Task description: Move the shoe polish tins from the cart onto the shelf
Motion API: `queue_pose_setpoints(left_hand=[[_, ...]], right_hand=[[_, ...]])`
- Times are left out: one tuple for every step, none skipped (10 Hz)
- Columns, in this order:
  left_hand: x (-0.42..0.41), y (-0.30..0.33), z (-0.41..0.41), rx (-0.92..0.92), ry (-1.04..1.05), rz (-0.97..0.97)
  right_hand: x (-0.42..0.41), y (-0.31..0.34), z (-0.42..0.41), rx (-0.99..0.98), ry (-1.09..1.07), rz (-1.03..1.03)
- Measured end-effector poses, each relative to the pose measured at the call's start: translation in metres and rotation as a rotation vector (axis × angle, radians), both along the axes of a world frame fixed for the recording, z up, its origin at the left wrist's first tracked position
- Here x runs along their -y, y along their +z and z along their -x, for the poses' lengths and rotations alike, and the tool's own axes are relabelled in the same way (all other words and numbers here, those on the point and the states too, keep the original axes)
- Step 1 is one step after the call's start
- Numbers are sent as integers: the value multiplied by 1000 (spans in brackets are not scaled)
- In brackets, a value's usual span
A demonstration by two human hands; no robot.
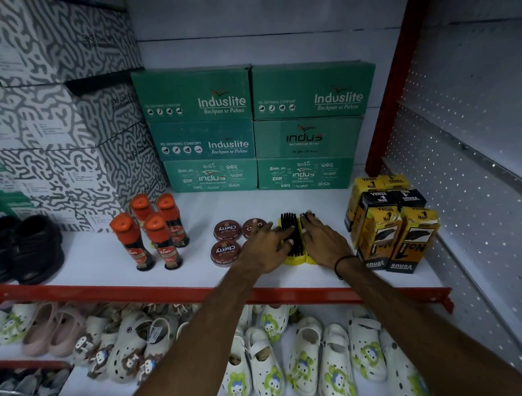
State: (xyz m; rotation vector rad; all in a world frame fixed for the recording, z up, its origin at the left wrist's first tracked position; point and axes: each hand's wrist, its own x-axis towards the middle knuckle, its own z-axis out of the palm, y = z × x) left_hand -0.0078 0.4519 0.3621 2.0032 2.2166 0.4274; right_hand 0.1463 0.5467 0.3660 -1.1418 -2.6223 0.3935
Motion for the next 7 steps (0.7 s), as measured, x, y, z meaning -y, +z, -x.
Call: queue_pose_setpoints(left_hand=[[0,1,1,22,-6,4],[1,2,2,51,-19,18],[2,1,4,39,-32,9],[0,0,6,42,-34,20],[5,4,4,41,-46,24],[7,8,7,28,-38,-24],[9,14,15,-22,53,-97]], right_hand=[[1,-1,0,-13,-14,15],[3,-1,0,-12,-28,26],[3,-2,0,-5,-34,15],[3,-1,0,3,-40,21],[4,-1,0,-12,-32,47],[3,5,0,-57,-52,83],[-2,11,1,-66,-75,34]])
